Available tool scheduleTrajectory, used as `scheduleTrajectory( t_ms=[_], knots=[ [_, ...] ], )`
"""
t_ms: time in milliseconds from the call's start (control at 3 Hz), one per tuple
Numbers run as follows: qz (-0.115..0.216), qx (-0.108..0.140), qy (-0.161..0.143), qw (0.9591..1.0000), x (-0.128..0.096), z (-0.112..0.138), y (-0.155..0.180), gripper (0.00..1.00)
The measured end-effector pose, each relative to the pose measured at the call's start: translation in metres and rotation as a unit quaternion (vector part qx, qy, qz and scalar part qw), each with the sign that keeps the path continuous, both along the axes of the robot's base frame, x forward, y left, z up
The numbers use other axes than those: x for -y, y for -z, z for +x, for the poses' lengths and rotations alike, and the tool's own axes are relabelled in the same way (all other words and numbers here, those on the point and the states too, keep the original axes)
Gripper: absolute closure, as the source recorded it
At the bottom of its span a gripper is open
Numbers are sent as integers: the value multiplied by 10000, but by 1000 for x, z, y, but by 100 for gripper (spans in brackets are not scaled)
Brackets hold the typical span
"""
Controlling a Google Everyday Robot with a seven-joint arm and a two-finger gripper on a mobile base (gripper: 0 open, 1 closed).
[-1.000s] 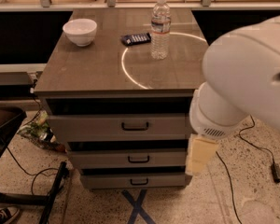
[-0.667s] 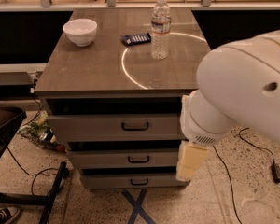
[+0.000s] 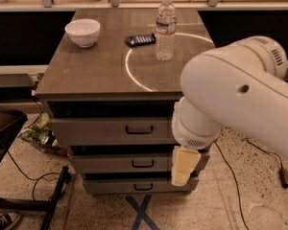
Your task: Open top drawer
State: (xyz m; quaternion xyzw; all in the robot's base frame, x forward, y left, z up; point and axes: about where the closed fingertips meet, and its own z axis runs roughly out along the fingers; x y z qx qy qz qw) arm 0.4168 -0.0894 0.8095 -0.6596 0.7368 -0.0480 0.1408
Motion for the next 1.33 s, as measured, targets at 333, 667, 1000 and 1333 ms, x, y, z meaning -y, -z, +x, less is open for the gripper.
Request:
scheduleTrajectory(
  t_ms=[333,667,1000,1333],
  knots=[
    [-288,-249,-300,9988,-36,8,37,0],
    [-537,-394,-551,9963,-62,15,64,0],
    [-691,-470,-708,9940,-80,19,79,0],
    [-822,-491,-839,9919,-93,27,87,0]
  ],
)
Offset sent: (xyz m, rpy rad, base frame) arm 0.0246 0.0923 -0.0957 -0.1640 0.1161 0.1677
